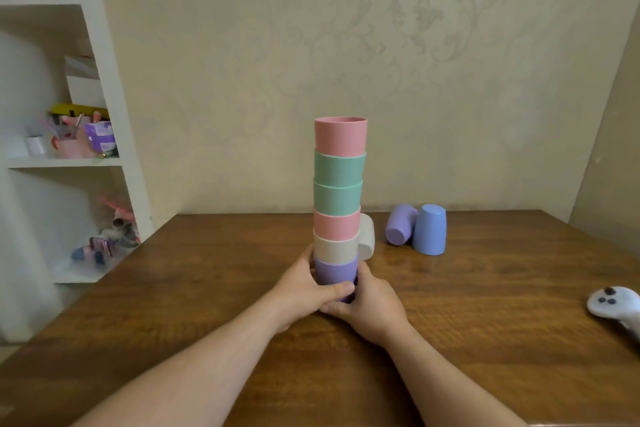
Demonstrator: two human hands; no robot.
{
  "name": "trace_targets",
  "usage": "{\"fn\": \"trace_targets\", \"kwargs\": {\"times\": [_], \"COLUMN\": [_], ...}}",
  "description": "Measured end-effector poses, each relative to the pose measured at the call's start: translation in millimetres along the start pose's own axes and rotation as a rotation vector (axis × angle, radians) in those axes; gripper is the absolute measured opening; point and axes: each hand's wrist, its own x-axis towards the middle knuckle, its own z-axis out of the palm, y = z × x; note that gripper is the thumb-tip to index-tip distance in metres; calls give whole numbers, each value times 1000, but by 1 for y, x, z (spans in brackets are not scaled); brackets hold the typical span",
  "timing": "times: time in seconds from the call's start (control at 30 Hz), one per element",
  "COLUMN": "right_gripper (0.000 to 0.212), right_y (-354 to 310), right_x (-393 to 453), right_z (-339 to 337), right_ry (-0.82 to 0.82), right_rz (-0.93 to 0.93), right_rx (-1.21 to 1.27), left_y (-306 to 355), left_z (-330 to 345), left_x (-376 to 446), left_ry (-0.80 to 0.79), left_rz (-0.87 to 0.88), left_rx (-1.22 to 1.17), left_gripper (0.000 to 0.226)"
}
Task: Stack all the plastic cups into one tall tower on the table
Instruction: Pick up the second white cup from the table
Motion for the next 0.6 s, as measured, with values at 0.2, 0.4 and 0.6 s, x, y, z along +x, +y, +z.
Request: {"fn": "trace_targets", "kwargs": {"times": [0.2,0.4,0.6], "right_gripper": [80,58,19], "right_y": [-4,0,0], "right_x": [3,13,62], "right_z": [1,-8,-33], "right_ry": [-84,-113,146], "right_rz": [-3,204,404], "right_rx": [-117,115,217], "left_y": [0,-22,-34], "left_z": [6,-31,-28], "left_x": [13,32,44], "left_ry": [255,390,421], "left_rz": [25,14,31], "left_rx": [-2,7,-21], "left_gripper": [78,86,94]}}
